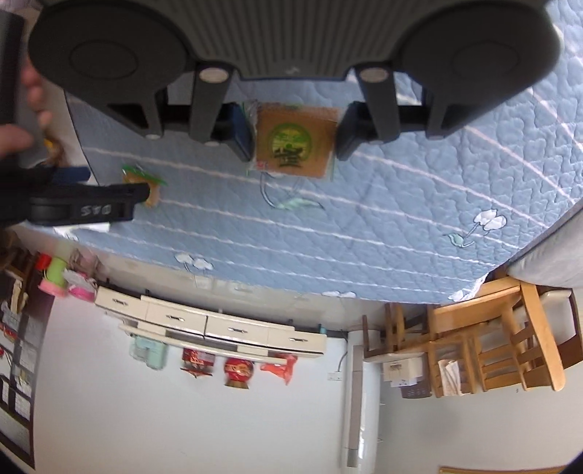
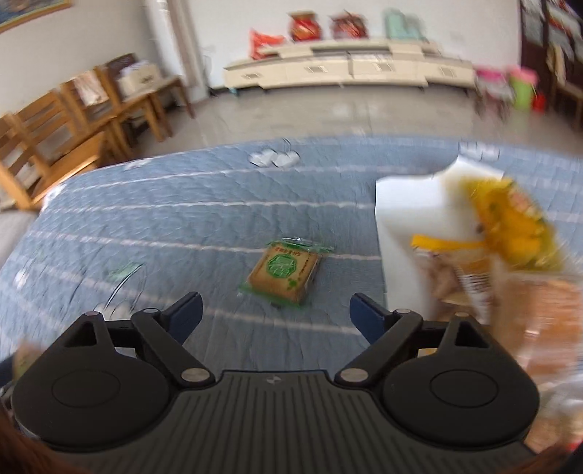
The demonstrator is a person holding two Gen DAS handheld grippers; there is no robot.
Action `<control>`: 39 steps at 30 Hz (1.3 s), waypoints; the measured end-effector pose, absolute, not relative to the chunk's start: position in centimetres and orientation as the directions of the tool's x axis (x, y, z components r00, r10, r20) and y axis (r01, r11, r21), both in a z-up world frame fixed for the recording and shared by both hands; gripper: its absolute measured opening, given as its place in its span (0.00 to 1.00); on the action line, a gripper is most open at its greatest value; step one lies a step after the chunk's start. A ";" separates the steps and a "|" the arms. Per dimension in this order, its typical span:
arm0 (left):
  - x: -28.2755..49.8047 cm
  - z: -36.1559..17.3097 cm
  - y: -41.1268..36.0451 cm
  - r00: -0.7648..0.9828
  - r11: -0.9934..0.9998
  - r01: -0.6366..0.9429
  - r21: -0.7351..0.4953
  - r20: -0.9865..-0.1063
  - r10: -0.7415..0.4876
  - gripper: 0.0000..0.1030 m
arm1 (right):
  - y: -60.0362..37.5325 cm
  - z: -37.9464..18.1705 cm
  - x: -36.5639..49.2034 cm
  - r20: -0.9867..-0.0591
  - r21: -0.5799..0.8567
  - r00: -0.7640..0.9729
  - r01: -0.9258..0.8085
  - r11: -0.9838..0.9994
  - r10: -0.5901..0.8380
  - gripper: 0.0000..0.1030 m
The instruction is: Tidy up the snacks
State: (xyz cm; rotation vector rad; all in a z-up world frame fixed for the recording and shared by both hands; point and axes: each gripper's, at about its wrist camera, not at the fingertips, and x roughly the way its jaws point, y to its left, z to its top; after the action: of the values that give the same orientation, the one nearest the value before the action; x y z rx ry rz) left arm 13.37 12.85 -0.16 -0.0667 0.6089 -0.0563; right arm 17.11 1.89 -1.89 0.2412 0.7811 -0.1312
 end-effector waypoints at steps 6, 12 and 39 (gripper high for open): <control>14.0 -0.3 14.4 0.836 0.994 0.013 -0.109 -0.544 -0.071 0.48 | 2.3 -4.6 20.8 -0.747 0.115 0.657 0.271 0.956 -0.097 0.89; 13.8 -0.3 14.9 0.843 0.995 -0.016 -0.098 -0.537 -0.039 0.48 | 3.9 -3.8 19.8 -0.718 0.055 0.689 0.199 0.979 -0.100 0.65; 4.6 5.9 9.1 0.849 0.993 0.088 -0.073 -0.517 -0.114 0.48 | 0.4 7.6 -7.1 -0.520 0.038 0.849 0.134 0.990 -0.095 0.65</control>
State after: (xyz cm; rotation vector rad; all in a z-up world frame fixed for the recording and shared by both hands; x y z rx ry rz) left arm 4.56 9.09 5.94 -0.0474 0.5472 -0.1065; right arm -7.08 0.43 7.62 0.0741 0.5437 -0.1207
